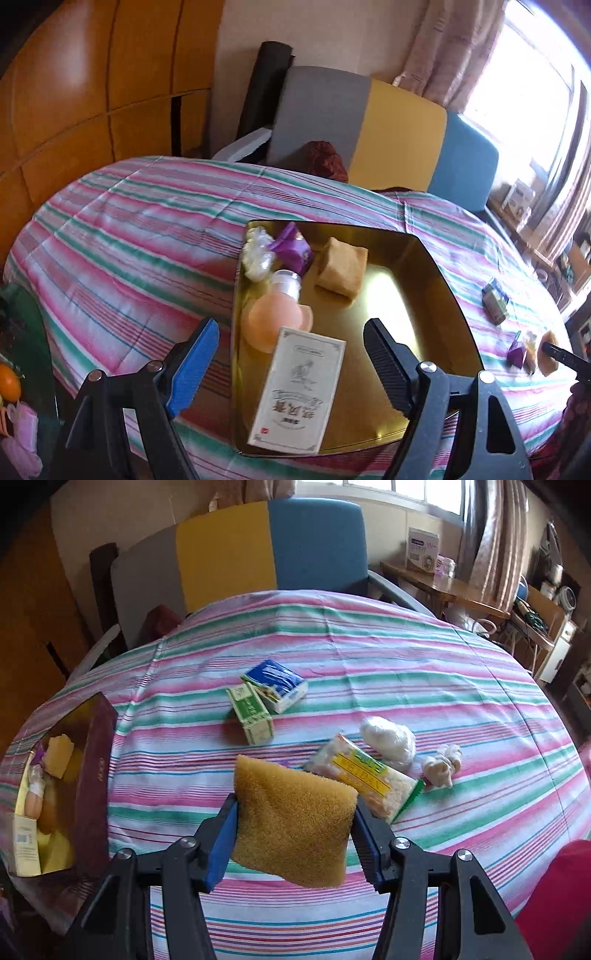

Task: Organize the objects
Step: 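Carry the second yellow sponge into the tray with the right gripper, then open the right gripper and move both grippers back over the table, then grasp the green essential-oil box with the left gripper, then hold the green box with the left gripper while the right grasps the white cloth knot, then lower the green box into the tray and open the left gripper, then carry the white cloth knot into the tray and open the right gripper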

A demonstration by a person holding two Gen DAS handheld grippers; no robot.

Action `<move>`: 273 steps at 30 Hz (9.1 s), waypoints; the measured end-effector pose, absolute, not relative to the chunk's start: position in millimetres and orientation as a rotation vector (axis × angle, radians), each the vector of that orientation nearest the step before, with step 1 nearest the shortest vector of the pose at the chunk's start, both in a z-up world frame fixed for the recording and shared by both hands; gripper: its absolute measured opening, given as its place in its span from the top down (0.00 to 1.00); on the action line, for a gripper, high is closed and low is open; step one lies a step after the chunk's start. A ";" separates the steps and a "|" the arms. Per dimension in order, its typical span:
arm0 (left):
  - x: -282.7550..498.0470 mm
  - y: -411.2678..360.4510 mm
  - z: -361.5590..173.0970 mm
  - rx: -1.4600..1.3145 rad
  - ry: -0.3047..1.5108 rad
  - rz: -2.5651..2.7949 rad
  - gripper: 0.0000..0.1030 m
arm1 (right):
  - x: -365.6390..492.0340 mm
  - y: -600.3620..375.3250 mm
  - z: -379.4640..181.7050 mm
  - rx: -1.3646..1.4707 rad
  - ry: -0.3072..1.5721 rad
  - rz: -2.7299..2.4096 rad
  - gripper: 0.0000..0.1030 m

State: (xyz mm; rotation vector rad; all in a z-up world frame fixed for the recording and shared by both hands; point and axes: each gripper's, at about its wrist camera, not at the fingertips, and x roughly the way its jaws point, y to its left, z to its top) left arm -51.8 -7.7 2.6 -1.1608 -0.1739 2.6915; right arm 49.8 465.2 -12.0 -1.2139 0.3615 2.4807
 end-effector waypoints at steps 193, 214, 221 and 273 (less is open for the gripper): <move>1.4 338.9 -70.4 -1.009 0.360 2.038 0.70 | 35.2 657.5 -100.4 -1.211 0.845 1.940 0.73; -174.5 140.9 -57.6 -1.528 -0.212 2.238 0.70 | 29.7 646.1 -101.5 -1.258 0.701 1.964 0.73; -228.7 153.8 -89.0 -1.621 -0.162 2.328 0.70 | 27.8 645.0 -101.9 -1.266 0.680 1.964 0.74; -35.9 53.0 22.3 -1.061 -0.014 2.659 0.51 | -7.4 519.8 -28.3 -1.245 0.538 2.433 0.76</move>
